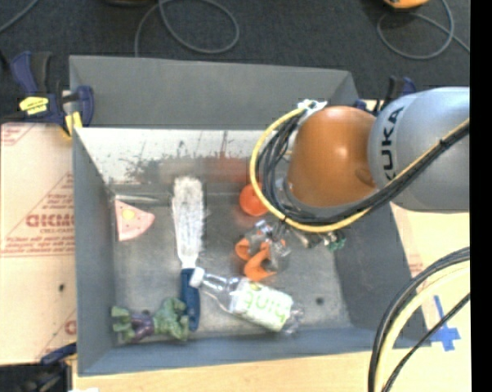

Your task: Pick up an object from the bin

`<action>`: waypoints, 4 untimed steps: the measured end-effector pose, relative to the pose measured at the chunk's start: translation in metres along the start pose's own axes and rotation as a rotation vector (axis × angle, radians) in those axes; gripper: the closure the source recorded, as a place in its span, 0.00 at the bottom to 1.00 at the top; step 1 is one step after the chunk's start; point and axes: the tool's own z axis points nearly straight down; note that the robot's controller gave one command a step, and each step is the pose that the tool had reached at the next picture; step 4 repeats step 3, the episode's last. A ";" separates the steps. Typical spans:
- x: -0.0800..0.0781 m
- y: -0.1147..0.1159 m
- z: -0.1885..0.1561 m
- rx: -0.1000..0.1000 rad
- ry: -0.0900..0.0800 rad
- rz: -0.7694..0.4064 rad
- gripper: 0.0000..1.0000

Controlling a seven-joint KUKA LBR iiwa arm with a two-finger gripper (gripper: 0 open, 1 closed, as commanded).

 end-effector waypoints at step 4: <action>-0.008 -0.005 -0.105 0.003 -0.011 0.063 1.00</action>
Offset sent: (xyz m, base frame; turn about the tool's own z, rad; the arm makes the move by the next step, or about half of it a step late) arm 0.0000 0.0000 0.0000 0.0000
